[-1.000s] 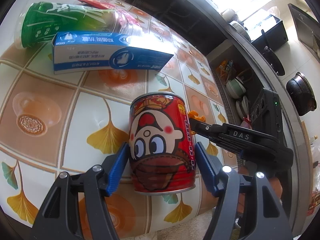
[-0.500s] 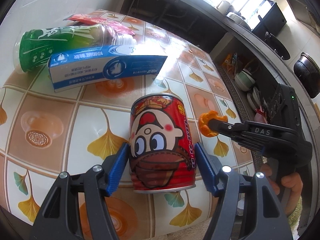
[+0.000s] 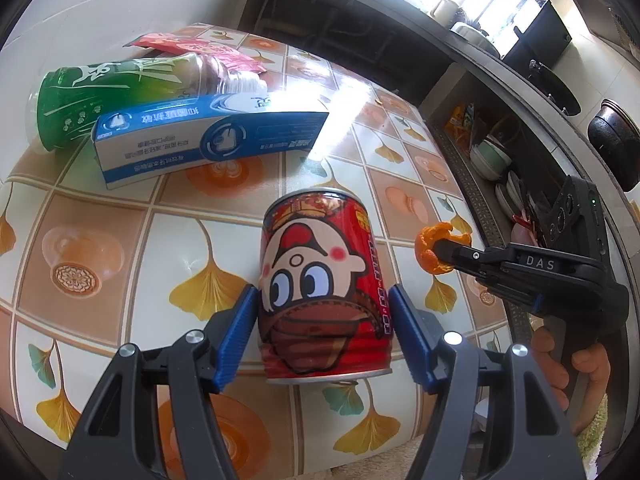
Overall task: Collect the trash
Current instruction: 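Lift the orange peel with the right tool while the left tool holds the red can, then carry the red can and orange peel over the blue wastebasket with both tools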
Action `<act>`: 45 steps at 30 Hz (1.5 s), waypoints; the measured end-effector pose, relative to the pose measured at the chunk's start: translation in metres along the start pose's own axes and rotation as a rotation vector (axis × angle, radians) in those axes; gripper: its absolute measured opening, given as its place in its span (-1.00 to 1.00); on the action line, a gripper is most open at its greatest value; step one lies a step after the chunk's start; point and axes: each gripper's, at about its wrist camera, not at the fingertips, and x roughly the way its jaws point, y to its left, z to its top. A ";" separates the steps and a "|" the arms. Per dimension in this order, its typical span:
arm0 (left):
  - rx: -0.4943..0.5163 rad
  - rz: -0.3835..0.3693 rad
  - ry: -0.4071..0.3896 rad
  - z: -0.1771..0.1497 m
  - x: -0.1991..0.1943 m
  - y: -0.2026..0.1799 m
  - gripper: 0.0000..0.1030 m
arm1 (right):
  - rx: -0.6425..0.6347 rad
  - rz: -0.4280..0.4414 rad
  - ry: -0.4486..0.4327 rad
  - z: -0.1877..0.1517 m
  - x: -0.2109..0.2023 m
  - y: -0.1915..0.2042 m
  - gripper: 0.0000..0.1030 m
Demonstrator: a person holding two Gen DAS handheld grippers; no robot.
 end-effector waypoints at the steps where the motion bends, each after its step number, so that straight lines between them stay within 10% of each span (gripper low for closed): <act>1: 0.000 -0.001 -0.002 0.000 0.000 0.000 0.25 | 0.000 0.000 0.000 -0.001 0.001 0.001 -0.91; 33: 0.159 -0.184 -0.003 0.019 -0.005 -0.097 0.25 | 0.166 0.041 -0.236 -0.030 -0.112 -0.071 -0.91; 45: 0.300 -0.388 0.182 0.035 0.055 -0.230 0.25 | 0.372 -0.302 -0.488 -0.067 -0.214 -0.197 -0.91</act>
